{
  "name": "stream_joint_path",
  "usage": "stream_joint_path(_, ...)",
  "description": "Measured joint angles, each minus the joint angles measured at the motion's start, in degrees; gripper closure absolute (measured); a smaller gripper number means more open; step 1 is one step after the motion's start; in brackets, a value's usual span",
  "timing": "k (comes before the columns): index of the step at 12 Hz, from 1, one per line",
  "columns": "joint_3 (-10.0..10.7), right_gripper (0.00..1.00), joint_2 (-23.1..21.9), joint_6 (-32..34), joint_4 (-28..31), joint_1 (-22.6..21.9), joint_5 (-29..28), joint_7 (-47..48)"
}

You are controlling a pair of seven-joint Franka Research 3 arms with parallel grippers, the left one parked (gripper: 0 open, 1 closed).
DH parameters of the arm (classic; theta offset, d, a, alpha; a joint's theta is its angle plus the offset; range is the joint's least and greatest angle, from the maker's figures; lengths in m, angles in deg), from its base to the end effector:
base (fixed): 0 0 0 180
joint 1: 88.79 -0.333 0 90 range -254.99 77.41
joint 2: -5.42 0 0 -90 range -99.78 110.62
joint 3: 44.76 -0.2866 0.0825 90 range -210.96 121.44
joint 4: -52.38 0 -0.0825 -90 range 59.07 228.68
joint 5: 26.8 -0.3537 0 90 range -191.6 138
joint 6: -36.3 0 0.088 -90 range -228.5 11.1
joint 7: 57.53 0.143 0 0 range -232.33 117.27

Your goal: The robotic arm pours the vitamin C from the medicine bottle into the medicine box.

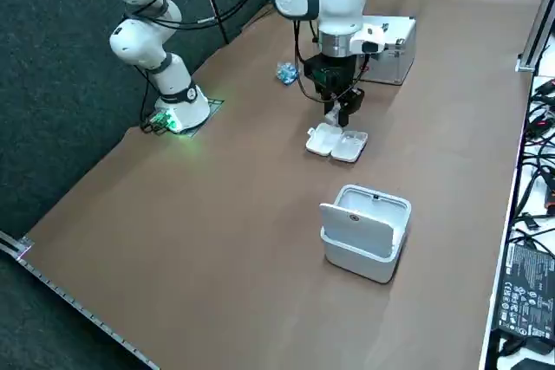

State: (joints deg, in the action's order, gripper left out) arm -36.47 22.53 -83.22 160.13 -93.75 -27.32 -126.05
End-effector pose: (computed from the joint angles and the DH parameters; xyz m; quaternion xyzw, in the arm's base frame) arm 0.5742 -0.0305 0.2993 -0.8416 -0.5379 0.0467 0.0122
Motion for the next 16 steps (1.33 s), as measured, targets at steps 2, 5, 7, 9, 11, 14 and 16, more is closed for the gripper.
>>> stream_joint_path(2,0.7,0.52,0.0,0.0,0.2,1.4,-6.4,-5.0)
stream_joint_path(5,3.2,0.52,0.0,-0.1,0.3,2.9,-12.2,-12.1)
stream_joint_path(7,4.0,0.52,0.0,0.0,0.6,5.1,-20.3,-19.4)
stream_joint_path(9,4.1,0.52,0.0,0.1,1.9,6.6,-25.9,-23.1)
stream_joint_path(11,4.2,0.52,0.0,0.1,3.7,8.0,-32.3,-28.9)
stream_joint_path(14,4.7,0.52,0.0,0.1,5.9,10.7,-39.9,-36.9)
stream_joint_path(16,4.8,0.52,0.0,0.6,7.2,13.3,-45.4,-42.5)
